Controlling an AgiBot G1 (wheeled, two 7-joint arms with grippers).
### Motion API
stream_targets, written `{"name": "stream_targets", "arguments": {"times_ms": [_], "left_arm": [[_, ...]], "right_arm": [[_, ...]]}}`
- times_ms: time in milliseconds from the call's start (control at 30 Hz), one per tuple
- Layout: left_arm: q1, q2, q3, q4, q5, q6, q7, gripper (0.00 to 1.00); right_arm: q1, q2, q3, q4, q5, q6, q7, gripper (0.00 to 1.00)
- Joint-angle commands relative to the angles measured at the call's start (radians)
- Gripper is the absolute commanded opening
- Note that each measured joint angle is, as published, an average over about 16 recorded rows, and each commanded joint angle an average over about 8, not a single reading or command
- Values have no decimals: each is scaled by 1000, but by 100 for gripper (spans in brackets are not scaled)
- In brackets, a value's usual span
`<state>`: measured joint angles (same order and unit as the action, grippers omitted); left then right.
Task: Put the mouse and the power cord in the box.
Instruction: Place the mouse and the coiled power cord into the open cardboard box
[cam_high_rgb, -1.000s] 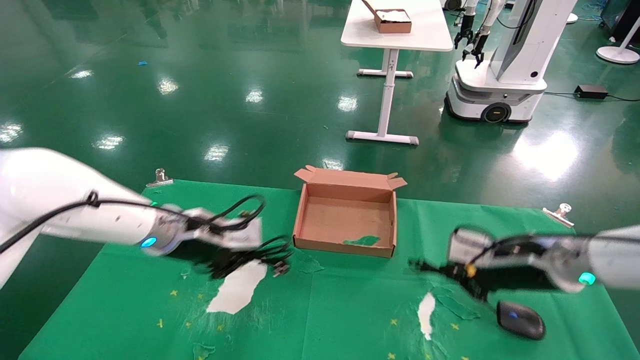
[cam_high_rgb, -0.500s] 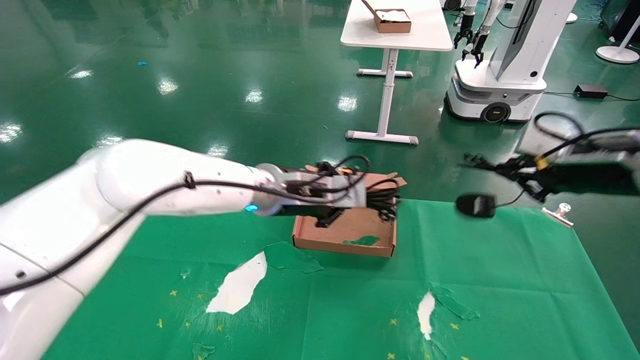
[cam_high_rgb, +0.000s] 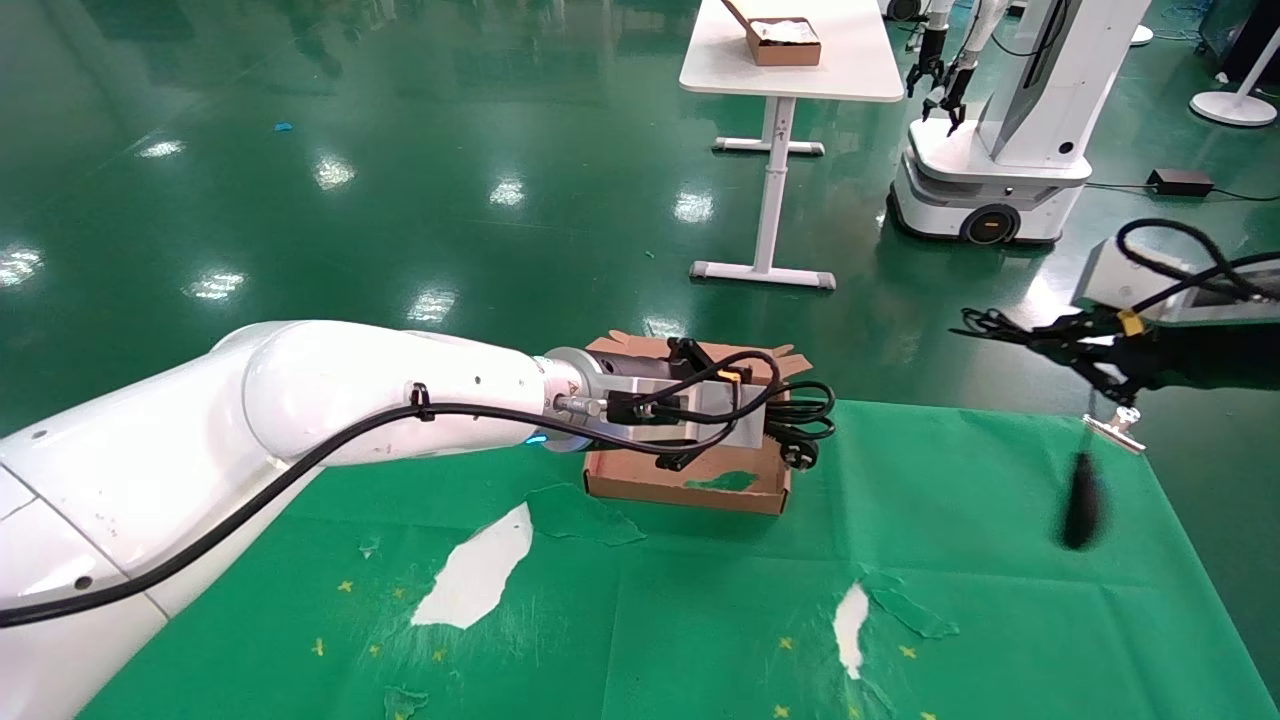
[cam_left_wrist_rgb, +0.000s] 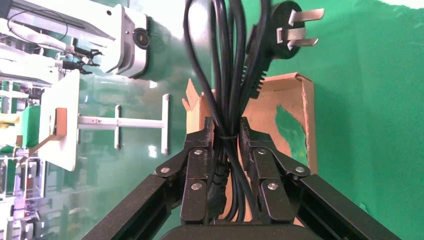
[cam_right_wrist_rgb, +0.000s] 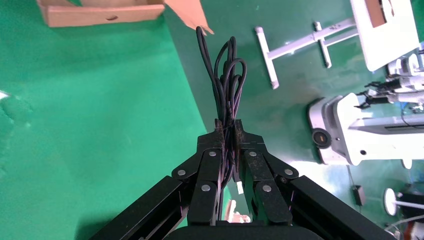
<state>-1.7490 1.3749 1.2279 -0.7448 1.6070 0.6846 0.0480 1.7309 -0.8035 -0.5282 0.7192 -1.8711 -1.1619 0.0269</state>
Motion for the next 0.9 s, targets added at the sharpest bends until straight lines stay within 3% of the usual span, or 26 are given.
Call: {"name": "stream_targets", "arguments": {"times_ms": [33,333,567,733,900], "left_arm": [[-8,0,28,2,-23,-13,-1,100],[-46,-2,106,64,-88,-70,-22,100],[-111,-26,116,178,-132,-87,-31,100],[-157,-122,105,199,-169,5,-10,100],[-175,-244,109,96,-174,80,-45,100]], "right_arm": [[-3,-2,1,-2,6,-5,-6,0],[-2,-10,5,30,25,-22,-3,0],[-7,-48,9,54,47,-13,-15,0],[-10,-121,9,46,58,35,-42,0],[2,-229,4,-5,59,115,-86,0]]}}
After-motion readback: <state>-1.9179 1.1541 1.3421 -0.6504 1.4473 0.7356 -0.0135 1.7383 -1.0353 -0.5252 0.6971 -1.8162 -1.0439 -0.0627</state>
